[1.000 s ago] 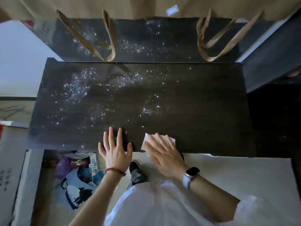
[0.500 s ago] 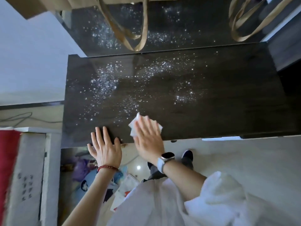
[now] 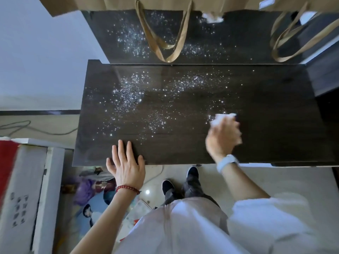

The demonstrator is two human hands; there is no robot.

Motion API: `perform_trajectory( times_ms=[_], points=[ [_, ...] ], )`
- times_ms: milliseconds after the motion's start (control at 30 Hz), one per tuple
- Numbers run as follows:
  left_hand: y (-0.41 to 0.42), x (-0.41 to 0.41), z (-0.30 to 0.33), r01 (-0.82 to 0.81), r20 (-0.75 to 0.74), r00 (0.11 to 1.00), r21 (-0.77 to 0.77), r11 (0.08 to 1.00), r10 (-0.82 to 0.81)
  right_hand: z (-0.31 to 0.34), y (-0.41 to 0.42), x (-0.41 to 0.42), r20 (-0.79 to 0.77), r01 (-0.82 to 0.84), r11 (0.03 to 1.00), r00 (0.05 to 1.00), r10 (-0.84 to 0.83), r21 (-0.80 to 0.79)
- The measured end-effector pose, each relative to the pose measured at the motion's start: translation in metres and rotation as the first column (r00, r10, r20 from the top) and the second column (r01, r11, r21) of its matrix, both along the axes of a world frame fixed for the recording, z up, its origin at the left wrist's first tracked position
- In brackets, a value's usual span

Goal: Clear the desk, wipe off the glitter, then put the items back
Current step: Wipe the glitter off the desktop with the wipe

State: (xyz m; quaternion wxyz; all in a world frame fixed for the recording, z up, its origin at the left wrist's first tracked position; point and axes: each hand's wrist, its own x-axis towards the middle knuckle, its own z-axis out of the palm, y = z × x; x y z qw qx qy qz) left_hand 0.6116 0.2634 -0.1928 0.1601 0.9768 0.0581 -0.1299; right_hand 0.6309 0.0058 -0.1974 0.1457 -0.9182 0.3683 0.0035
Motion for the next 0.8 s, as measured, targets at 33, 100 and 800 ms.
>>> perform_trajectory(
  times_ms=[33, 100, 800],
  points=[
    [-0.004, 0.004, 0.001, 0.018, 0.0, 1.0, -0.006, 1.0, -0.018, -0.001, 0.026, 0.002, 0.007, -0.229, 0.973, 0.973, 0.229, -0.021],
    [-0.012, 0.013, 0.005, 0.035, 0.01, 0.999, -0.023, 0.999, -0.035, -0.007, 0.069, -0.018, 0.039, -0.665, 0.747, 0.746, 0.665, -0.017],
    [-0.078, 0.09, 0.013, 0.03, -0.056, 0.998, 0.006, 1.0, -0.029, -0.019, -0.084, 0.009, -0.008, -0.621, 0.769, 0.779, 0.627, -0.152]
  ],
)
